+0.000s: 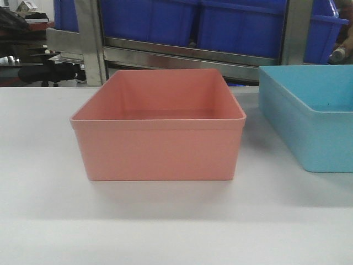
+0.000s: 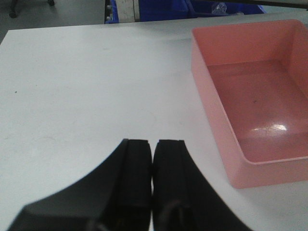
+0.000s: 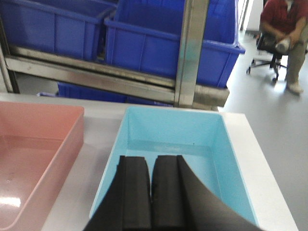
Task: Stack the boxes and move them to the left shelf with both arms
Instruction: 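Grasp the light-blue bin wall with the right gripper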
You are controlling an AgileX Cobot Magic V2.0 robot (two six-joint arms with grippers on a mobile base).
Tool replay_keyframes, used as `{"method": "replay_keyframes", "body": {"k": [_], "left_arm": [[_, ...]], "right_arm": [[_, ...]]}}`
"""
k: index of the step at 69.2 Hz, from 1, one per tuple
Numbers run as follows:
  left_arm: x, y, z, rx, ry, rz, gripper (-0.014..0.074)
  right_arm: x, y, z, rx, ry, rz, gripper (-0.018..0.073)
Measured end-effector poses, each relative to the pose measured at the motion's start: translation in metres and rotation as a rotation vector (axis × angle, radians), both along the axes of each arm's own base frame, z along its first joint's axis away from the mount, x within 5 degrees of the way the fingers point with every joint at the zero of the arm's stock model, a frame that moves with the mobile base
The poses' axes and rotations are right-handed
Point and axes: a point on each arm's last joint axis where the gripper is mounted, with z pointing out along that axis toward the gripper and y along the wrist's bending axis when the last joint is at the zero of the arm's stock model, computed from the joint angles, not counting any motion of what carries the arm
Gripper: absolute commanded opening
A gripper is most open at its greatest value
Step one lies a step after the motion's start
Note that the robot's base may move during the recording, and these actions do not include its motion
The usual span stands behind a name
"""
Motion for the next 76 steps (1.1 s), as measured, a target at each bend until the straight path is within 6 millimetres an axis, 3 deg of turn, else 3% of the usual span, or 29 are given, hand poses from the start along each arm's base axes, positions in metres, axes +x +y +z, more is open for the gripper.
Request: {"method": "replay_keyframes", "body": {"k": [7,14,18,30,46,52,58,76], "left_arm": [[0.0,0.0,-0.001,-0.001,-0.007,0.0,-0.0008],[0.0,0.0,0.0,-0.001,-0.018,0.0,-0.0008],[0.0,0.0,0.0,0.0,-0.021,0.0,-0.0008],[0.0,0.0,0.0,0.0,-0.021,0.0,-0.0008],[0.0,0.0,-0.001,0.003,-0.007,0.0,-0.0008],[0.0,0.0,-0.002,0.004,-0.002,0.0,-0.0008],[0.0,0.0,-0.002,0.004,0.001,0.0,-0.0008],[0.0,0.0,-0.002,0.008,0.0,0.0,-0.0008]], "right_arm": [[0.042,0.003,0.021,-0.008,0.118,-0.003,0.0281],[0.079,0.005,0.032,-0.016,0.239,-0.007,0.0504],[0.1,0.006,0.035,-0.021,0.309,-0.01,0.058],[0.153,-0.01,0.041,-0.016,0.495,-0.087,0.057],[0.198,-0.073,0.044,-0.02,0.64,-0.237,0.057],[0.217,-0.092,0.033,-0.077,0.691,-0.233,0.057],[0.241,-0.106,0.01,-0.106,0.756,-0.216,0.057],[0.29,-0.122,-0.075,-0.086,0.924,-0.167,0.057]]}}
